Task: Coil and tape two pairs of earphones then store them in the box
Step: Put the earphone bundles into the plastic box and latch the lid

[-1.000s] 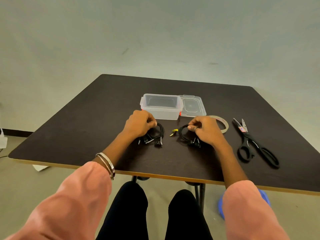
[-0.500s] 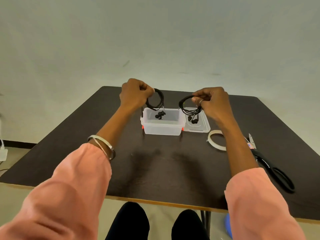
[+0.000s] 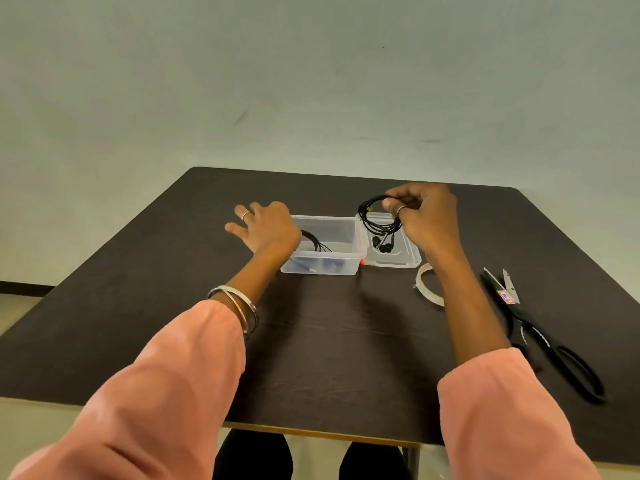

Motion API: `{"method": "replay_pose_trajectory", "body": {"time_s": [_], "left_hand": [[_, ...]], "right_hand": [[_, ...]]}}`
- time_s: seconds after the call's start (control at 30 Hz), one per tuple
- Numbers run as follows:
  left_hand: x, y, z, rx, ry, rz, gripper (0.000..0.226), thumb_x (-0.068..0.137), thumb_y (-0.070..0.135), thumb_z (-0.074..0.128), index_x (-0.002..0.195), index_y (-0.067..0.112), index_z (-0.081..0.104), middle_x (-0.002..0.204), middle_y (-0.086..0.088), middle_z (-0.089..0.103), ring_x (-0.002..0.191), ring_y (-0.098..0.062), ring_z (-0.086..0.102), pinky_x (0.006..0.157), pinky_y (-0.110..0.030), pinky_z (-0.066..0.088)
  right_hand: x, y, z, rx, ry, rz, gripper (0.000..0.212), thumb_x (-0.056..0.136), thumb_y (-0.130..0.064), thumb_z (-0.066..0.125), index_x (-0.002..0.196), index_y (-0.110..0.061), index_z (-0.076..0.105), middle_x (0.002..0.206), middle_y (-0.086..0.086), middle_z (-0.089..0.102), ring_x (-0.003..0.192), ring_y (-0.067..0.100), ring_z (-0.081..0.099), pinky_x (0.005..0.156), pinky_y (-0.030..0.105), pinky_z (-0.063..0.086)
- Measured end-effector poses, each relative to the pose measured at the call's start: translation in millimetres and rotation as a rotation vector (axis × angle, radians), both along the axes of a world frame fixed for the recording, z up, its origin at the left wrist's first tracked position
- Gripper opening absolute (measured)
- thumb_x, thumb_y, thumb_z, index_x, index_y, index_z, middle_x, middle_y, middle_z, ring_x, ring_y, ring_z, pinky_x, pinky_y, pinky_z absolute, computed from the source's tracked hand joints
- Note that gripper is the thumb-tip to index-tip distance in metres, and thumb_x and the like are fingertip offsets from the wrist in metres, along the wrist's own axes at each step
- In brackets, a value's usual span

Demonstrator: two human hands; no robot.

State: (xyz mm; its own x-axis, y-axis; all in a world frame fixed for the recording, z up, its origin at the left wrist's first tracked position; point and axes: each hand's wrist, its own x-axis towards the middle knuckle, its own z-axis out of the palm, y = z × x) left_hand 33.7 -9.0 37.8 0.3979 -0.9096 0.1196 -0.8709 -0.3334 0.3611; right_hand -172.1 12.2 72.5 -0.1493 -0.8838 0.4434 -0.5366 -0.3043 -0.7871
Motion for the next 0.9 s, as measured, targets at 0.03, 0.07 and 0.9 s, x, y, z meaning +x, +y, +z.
{"method": "replay_pose_trajectory", "body": {"time_s": [0.03, 0.07, 0.9], "left_hand": [[0.2, -0.2, -1.1, -0.007, -0.076, -0.025, 0.037, 0.087, 0.036, 0.068, 0.116, 0.014, 0.063, 0.149, -0.021, 0.036, 0.143, -0.044, 0.013, 0.110, -0.066, 0.010], [0.0, -0.9, -1.7, -0.017, -0.144, -0.049, 0.035, 0.087, 0.038, 0.067, 0.113, 0.014, 0.064, 0.146, -0.020, 0.040, 0.143, -0.043, 0.014, 0.110, -0.066, 0.009], [36.7, -2.9, -5.0, -0.315, 0.628, -0.002, 0.021, 0.081, 0.014, 0.076, 0.100, 0.007, 0.074, 0.103, -0.010, 0.070, 0.081, -0.018, 0.064, 0.080, -0.037, 0.058]], "right_hand": [[1.3, -0.3, -1.1, 0.002, -0.001, 0.001, 0.015, 0.084, -0.010, 0.071, 0.099, -0.010, 0.074, 0.085, 0.003, 0.070, 0.078, 0.012, 0.065, 0.075, 0.017, 0.052], [2.6, -0.9, -1.6, 0.002, -0.002, 0.003, 0.015, 0.084, -0.010, 0.071, 0.099, -0.010, 0.073, 0.085, 0.003, 0.070, 0.078, 0.012, 0.065, 0.074, 0.017, 0.051], [80.9, -35.8, -24.3, 0.119, 0.892, -0.070, 0.018, 0.090, -0.023, 0.066, 0.097, -0.005, 0.065, 0.096, 0.014, 0.067, 0.099, 0.031, 0.058, 0.085, 0.038, 0.045]]}}
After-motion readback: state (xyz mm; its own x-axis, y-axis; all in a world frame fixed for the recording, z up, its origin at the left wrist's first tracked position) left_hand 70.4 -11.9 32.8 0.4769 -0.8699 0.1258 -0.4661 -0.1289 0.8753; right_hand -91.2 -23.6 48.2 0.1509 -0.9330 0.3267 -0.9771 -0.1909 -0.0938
